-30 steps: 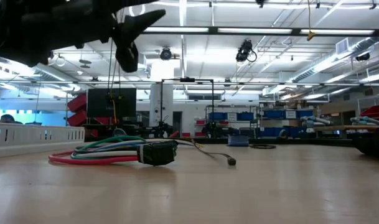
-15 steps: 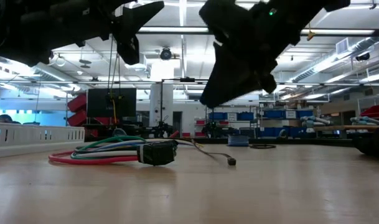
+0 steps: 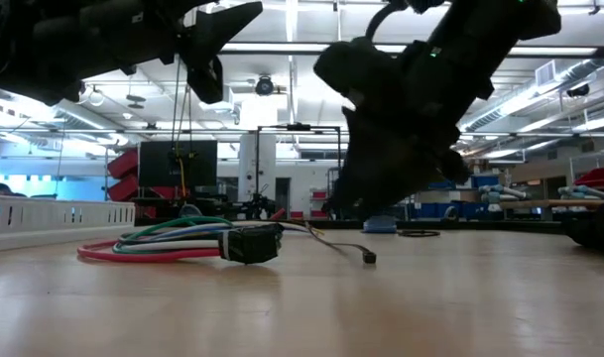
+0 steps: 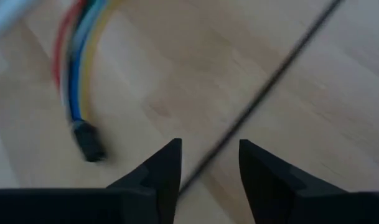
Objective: Ziptie cables
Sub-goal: Wrap the cables together using a ziptie
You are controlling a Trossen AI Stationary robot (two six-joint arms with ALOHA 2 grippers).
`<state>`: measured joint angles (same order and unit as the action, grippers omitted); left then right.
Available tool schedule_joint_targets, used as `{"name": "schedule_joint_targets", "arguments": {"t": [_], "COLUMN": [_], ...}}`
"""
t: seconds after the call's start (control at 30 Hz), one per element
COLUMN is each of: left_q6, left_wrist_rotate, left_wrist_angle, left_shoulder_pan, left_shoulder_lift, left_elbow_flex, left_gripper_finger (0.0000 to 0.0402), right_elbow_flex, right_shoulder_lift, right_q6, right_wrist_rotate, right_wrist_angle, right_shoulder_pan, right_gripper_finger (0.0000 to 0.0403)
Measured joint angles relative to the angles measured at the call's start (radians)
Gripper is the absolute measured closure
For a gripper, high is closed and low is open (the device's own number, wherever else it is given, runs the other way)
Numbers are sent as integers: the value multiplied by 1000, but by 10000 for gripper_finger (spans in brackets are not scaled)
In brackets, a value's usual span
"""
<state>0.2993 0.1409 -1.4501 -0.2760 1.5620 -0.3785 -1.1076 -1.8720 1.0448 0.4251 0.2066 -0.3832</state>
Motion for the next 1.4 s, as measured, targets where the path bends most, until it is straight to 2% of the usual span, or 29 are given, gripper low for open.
{"name": "schedule_joint_targets", "arguments": {"t": [0.17,0.47,0.57,0.7,0.97,1.03,1.13,1.4], "left_q6": [-3,-5,-5,-6,-7,-7,-7,50], "left_wrist_rotate": [-1,-2,-3,-3,-3,-4,-12,-20], "left_wrist_angle": [0,4,5,4,11,11,9,15], "left_shoulder_pan": [0,0,0,1,1,1,1,1], "left_shoulder_lift": [-1,-1,-1,-1,-1,-1,-1,-1], "left_elbow_flex": [-1,-4,-4,-3,-3,-3,-3,-2], "left_gripper_finger": [310,310,310,310,310,310,310,310], "right_elbow_flex": [-2,-10,-11,-11,-34,-52,-94,-100], "right_shoulder_lift": [-29,-103,-117,-118,-97,-65,-1,179], "right_q6": [29,71,87,103,18,-7,3,216], "right_wrist_rotate": [-28,-56,-39,-15,10,33,129,380], "right_wrist_angle": [-36,-97,-71,-37,7,77,225,663], "right_shoulder_pan": [-7,-40,-51,-56,-59,-60,-66,-119], "right_gripper_finger": [249,273,307,387,401,402,402,402]}}
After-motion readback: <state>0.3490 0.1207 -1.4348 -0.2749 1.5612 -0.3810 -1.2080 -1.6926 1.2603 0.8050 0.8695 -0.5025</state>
